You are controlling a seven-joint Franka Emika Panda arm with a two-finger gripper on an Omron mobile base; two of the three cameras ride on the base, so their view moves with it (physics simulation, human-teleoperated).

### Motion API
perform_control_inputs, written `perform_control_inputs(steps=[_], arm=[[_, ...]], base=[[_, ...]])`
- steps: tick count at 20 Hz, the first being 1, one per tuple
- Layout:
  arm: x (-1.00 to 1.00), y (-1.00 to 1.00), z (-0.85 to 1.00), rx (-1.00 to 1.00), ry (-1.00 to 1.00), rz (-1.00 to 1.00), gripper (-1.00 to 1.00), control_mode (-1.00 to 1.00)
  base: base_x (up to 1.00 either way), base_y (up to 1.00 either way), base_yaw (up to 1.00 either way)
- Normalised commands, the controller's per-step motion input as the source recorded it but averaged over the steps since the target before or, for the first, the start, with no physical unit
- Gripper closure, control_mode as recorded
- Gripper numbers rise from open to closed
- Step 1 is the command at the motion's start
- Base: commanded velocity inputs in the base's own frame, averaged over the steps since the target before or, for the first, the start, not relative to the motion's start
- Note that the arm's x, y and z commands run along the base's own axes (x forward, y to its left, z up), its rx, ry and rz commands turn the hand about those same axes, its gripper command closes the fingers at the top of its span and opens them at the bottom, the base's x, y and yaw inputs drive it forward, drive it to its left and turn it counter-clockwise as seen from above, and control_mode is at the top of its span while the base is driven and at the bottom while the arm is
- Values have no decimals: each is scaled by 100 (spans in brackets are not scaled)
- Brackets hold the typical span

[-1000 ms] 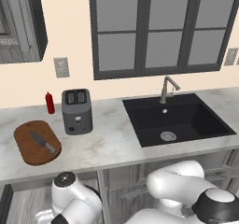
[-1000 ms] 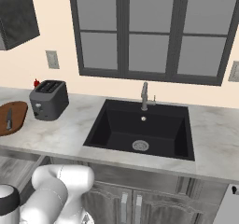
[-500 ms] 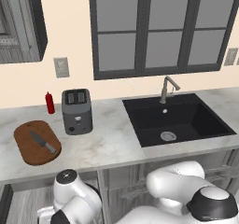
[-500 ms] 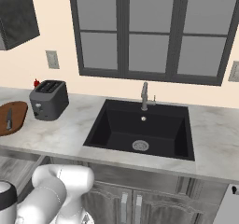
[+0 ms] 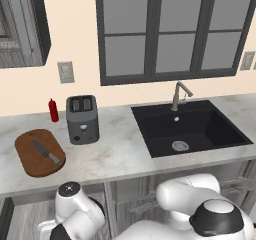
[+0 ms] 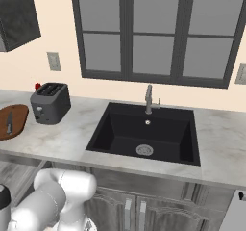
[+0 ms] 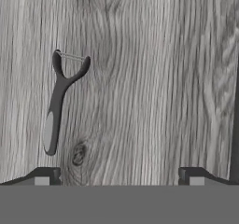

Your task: Open the drawer on the left and place the cutting tools on the cutting board.

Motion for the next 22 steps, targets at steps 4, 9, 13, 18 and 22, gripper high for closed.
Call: perform_control_inputs(steps=[4, 9, 13, 18, 22], arm=[[9, 19, -19, 0, 0, 0, -100, -100], [5, 21, -13, 0, 0, 0, -100, -100], [3, 22, -10, 0, 0, 0, -100, -100], [1, 21, -17, 0, 1, 0, -100, -100], [3, 9, -47, 0, 4, 1, -100, -100]], base=[[0, 0, 0], [0, 0, 0], [0, 0, 0], [0, 0, 0], [0, 0, 0]])
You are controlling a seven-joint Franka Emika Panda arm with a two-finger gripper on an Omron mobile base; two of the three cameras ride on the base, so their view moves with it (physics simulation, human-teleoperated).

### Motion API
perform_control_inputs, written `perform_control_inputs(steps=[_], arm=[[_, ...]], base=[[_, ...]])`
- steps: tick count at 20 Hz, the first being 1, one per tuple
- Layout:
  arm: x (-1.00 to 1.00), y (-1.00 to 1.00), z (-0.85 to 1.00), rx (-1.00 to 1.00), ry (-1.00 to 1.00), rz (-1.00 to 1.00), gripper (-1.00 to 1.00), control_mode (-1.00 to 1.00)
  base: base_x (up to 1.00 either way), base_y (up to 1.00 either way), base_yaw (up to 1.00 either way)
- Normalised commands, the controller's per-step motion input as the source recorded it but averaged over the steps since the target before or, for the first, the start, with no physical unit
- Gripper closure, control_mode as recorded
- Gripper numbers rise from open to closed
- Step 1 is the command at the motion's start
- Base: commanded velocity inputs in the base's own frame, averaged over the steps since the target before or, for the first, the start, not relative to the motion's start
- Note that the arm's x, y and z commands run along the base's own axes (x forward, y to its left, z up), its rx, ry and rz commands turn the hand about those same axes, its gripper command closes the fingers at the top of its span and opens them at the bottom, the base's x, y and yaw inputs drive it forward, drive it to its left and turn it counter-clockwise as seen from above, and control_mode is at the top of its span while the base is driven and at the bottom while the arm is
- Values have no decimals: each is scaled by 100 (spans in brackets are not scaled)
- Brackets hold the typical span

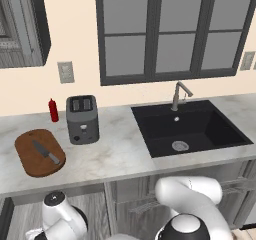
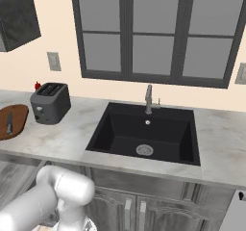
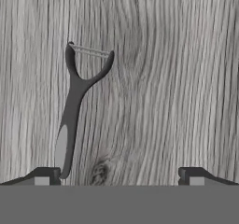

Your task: Open the drawer on the left and place the cutting tools on the cutting board.

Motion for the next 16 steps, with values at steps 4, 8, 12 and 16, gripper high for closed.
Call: perform_control_inputs(steps=[4, 8, 12, 16], arm=[[6, 8, -54, 0, 10, 2, -100, -100], [9, 11, -25, 0, 5, 3, -100, -100], [4, 11, -10, 0, 3, 4, -100, -100], [0, 7, 0, 0, 0, 1, -100, -100]], base=[[0, 0, 0], [0, 0, 0], [0, 0, 0], [0, 0, 0]])
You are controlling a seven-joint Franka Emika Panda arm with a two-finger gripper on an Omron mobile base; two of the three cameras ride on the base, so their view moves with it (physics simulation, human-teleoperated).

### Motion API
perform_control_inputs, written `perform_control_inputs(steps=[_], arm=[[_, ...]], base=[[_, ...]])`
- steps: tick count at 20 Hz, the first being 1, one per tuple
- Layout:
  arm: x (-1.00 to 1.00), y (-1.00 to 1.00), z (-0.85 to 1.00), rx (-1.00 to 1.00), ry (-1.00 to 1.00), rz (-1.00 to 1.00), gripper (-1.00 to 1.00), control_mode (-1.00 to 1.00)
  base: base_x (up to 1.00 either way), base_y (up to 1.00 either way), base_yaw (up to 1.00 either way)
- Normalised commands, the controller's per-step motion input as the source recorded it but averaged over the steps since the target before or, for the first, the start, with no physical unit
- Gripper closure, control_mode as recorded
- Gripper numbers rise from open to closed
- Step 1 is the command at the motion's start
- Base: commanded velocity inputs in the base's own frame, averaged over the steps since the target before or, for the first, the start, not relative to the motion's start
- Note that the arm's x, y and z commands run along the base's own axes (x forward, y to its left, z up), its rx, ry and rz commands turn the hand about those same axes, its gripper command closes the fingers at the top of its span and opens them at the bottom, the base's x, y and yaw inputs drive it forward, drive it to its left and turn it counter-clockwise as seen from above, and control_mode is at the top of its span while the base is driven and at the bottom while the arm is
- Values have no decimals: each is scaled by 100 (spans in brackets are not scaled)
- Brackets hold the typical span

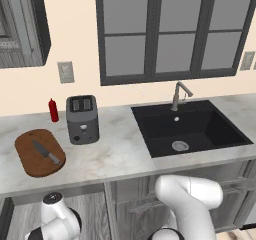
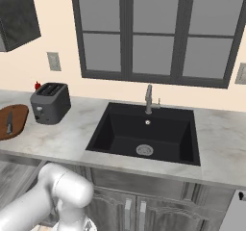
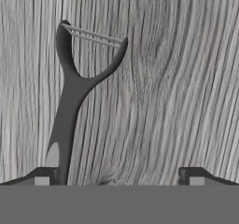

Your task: Open the drawer on the left and place the cutting tools on the cutting board.

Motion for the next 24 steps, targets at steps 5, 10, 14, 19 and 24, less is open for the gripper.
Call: perform_control_inputs(steps=[5, 10, 14, 19, 24], arm=[[0, 11, 0, 0, 1, 0, -100, -100], [0, 19, 0, 0, 1, 0, -100, -100], [0, 18, 0, 0, 3, 0, -100, -100], [0, 20, -3, 0, 4, 0, -100, -100], [0, 14, -10, 0, 4, 0, -100, -100]], base=[[0, 0, 0], [0, 0, 0], [0, 0, 0], [0, 0, 0], [0, 0, 0]])
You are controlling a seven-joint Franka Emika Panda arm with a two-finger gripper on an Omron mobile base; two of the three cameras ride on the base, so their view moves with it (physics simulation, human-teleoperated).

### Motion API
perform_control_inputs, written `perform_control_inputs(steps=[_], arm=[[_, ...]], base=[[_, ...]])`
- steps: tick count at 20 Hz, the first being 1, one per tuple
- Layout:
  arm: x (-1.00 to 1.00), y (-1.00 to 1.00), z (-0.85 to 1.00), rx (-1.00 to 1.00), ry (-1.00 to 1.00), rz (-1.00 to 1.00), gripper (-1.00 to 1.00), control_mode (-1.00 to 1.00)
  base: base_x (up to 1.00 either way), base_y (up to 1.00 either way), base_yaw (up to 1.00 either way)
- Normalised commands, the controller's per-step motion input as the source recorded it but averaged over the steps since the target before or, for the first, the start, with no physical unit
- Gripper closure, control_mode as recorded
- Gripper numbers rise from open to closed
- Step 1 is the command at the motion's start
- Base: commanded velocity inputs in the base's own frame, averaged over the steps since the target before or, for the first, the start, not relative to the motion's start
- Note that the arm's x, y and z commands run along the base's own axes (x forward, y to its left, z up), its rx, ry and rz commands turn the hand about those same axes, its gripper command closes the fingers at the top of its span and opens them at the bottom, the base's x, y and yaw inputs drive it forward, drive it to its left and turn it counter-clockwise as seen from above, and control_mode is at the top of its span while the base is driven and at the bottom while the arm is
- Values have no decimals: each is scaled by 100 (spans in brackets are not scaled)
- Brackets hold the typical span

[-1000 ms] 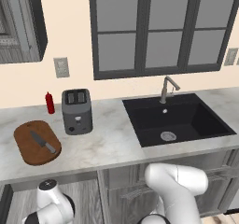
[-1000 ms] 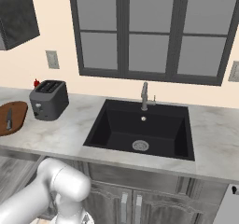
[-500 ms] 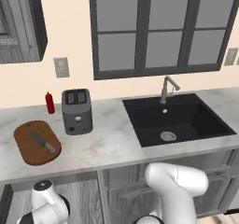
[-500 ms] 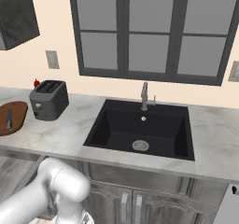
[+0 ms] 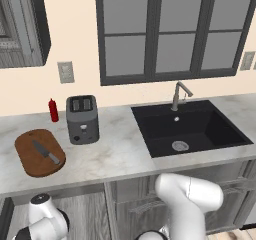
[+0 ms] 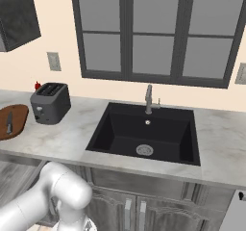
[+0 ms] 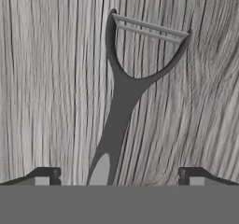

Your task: Open the drawer on the left and place the cutting tools on the cutting board.

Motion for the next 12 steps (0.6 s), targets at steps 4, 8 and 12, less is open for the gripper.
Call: perform_control_inputs(steps=[4, 8, 12], arm=[[0, 7, -16, 0, 3, 0, -100, -100], [0, 1, -16, -1, 3, 0, -100, -100], [0, 8, -3, -3, 0, 0, -100, -100]], base=[[0, 0, 0], [0, 0, 0], [0, 0, 0]])
